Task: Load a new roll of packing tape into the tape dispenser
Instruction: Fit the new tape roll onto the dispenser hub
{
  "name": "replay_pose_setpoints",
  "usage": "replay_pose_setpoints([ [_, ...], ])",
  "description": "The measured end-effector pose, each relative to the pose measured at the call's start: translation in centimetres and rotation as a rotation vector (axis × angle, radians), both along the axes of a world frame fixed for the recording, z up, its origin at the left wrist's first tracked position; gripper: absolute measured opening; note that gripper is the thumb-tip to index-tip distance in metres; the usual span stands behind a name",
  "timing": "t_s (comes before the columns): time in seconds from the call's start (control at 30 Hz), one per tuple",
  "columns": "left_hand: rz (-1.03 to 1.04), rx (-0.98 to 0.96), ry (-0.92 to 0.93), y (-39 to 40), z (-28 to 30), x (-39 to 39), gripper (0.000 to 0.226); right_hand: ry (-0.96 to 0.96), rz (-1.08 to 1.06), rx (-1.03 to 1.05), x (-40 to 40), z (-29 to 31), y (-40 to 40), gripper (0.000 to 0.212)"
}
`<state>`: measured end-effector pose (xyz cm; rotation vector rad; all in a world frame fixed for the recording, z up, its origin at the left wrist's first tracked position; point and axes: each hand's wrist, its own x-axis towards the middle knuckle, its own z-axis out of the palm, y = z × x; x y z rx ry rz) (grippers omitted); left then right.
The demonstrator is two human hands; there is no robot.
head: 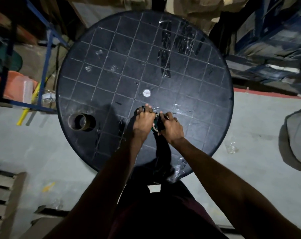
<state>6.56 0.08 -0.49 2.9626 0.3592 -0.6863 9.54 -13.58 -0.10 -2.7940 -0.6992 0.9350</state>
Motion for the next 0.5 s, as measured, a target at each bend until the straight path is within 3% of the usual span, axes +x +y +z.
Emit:
replay_pose_setpoints([
  [0.33, -0.031, -0.032, -0.054, 0.6, -0.4, 0.4, 0.047, 0.013, -0.065, 0.044, -0.3, 0.3, 0.3, 0.102],
  [0.5, 0.088, -0.335, -0.064, 2.1, 2.8, 0.5, 0.049, 0.008, -0.076, 0.054, -0.1, 1.9, 0.0, 0.099],
])
